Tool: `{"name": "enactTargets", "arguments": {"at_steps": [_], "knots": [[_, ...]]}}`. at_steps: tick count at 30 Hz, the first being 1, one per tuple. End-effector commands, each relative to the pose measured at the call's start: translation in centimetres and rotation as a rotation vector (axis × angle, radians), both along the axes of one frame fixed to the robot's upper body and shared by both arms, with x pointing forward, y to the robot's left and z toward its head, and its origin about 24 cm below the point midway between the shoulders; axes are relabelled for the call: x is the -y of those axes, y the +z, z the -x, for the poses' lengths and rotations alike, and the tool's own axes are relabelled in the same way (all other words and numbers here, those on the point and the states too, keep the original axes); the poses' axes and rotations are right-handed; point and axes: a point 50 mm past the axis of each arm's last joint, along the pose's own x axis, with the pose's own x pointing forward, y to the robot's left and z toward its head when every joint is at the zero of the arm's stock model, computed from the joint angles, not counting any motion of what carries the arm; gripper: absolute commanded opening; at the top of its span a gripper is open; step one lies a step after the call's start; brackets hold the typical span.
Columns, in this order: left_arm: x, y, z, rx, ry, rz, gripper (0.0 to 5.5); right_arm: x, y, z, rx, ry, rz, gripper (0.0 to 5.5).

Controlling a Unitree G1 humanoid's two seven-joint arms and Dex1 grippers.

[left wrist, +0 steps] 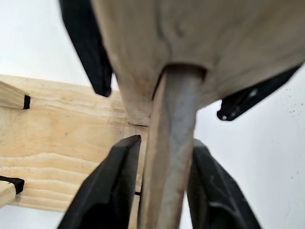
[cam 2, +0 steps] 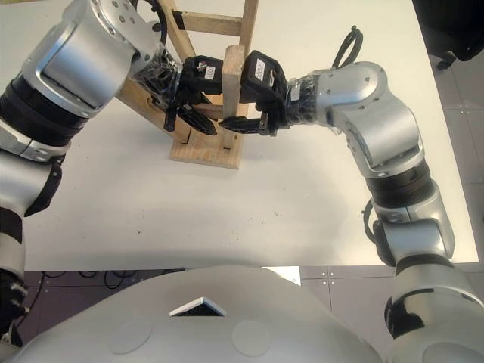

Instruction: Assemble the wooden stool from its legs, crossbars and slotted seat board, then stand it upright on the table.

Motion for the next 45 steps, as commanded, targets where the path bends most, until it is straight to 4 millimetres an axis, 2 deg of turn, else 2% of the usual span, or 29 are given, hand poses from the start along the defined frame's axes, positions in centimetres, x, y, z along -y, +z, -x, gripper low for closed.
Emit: {"name": "enactTargets", "arguments": {"at_steps": [1,5,9,11,14,17,19,20,22,25,27,29,30,33,35,38,42,45], "knots": [[0.6,1.6,1.1,-0.014,-0.091,0.133,2.19,0.6,-8.1,2.5,-0.265,0.03,0.349,2.02],[-0.4,5.0,1.0,0.076,-0.049,0.235,2.81,1.1,-8.0,2.6,-0.248,0.043,0.368,2.01],[-1.5,7.6,0.8,0.155,-0.032,0.288,3.38,1.6,-7.5,2.6,-0.239,0.049,0.369,2.01],[-2.1,8.3,0.7,0.249,-0.068,0.266,3.61,1.9,-7.3,2.5,-0.23,0.043,0.361,2.02],[-2.9,9.0,1.0,0.292,-0.116,0.257,4.11,2.0,-7.1,2.2,-0.217,0.027,0.351,2.02],[-3.9,11.4,1.5,0.361,-0.14,0.286,4.12,1.8,-6.6,2.2,-0.204,0.048,0.334,2.02],[-4.4,14.2,1.4,0.424,-0.097,0.371,4.12,1.8,-6.1,2.8,-0.2,0.089,0.321,2.02],[-5.3,15.9,0.5,0.486,-0.021,0.421,4.12,1.5,-5.3,2.8,-0.21,0.09,0.278,2.38],[-7.4,17.9,-1.2,0.552,0.146,0.513,4.12,1.2,-4.1,2.5,-0.227,0.072,0.197,2.66],[-11.2,19.2,-2.5,0.583,0.329,0.688,4.12,1.8,-3.2,1.2,-0.235,-0.027,0.101,3.2],[-14.4,19.9,-1.9,0.59,0.406,0.855,4.12,3.0,-2.9,1.2,-0.265,-0.048,0.08,3.46],[-17.5,17.4,-1.1,0.518,0.47,0.976,4.12,4.7,-3.1,2.7,-0.376,-0.034,0.044,3.75],[-18.6,14.9,-1.1,0.473,0.541,0.997,4.12,5.4,-3.5,3.7,-0.431,-0.027,0.044,3.81],[-19.8,7.7,-1.9,0.378,0.774,1.08,4.12,6.8,-5.6,6.1,-0.475,0.009,0.093,3.81],[-18.7,5.0,-2.2,0.275,0.877,1.259,4.12,6.2,-5.6,6.9,-0.542,0.032,-0.033,3.81],[-15.1,-0.3,-2.0,0.126,0.973,1.307,4.12,4.4,-4.1,7.2,-0.595,0.109,-0.239,3.81],[-12.3,-2.8,-0.9,0.006,0.952,1.275,4.12,3.0,-3.9,6.5,-0.565,0.131,-0.252,3.81],[-10.3,-3.5,2.4,-0.128,0.694,1.15,4.12,2.3,-4.2,5.3,-0.458,0.088,-0.213,3.81]]}}
